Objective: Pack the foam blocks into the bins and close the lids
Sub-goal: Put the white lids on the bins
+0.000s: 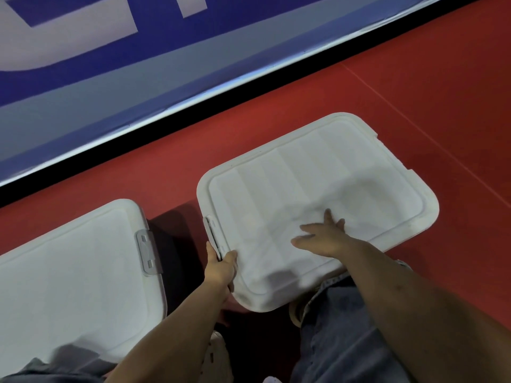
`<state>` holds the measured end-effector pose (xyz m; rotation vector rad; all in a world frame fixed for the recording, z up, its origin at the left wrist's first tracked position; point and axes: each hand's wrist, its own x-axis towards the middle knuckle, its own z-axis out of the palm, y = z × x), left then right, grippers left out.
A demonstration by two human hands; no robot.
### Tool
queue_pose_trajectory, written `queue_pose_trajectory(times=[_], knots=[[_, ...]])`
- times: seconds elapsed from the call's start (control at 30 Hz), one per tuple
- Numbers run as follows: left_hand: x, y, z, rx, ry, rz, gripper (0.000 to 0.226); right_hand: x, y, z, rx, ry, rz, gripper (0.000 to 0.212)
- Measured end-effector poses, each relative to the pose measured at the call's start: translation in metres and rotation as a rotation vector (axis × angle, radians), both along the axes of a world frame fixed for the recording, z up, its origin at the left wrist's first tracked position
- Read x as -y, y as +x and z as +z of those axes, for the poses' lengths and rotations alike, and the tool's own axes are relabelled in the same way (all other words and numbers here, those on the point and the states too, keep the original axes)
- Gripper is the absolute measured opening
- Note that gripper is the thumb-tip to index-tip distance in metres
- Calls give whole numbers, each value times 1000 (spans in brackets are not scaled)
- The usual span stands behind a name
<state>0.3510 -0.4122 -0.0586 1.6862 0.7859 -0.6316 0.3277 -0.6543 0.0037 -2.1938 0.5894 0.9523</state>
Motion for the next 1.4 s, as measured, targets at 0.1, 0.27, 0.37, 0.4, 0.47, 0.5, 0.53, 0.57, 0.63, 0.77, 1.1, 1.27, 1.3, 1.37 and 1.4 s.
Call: queue_pose_trajectory(times=[0.1,0.27,0.37,0.4,0.47,0.5,0.53,0.57,0.63,0.77,1.1,1.27,1.3,1.37,1.4], knots=[[-1,0,3,16,30,-11,79,-12,1,13,32,-26,222,57],[-2,5,8,51,86,-5,72,-25,5,33,-8,-93,413,52],[-7,10,13,65,130,-25,70,-30,9,37,-51,-118,518,54],[-9,12,15,72,141,-39,68,-33,10,36,-63,-125,537,56],[-15,16,19,89,186,-94,68,-38,14,30,-81,-125,551,58],[-19,18,21,96,216,-125,68,-41,15,27,-86,-111,546,59],[-24,20,23,104,240,-144,68,-45,16,25,-90,-93,536,61],[-28,20,25,108,255,-154,68,-48,16,23,-92,-79,530,62],[-37,19,26,117,272,-167,67,-54,17,20,-99,-61,540,64],[-55,12,27,132,322,-178,65,-65,14,13,-79,9,582,67],[-70,48,50,152,592,-504,36,-39,21,3,177,-6,437,66],[-2,43,58,273,590,-832,56,21,32,-18,303,-243,-92,63],[13,40,56,287,580,-923,58,35,29,-24,293,-313,-188,61],[40,37,50,305,569,-1079,63,58,22,-34,301,-418,-288,55],[53,37,49,313,565,-1112,63,67,20,-38,338,-453,-313,51]])
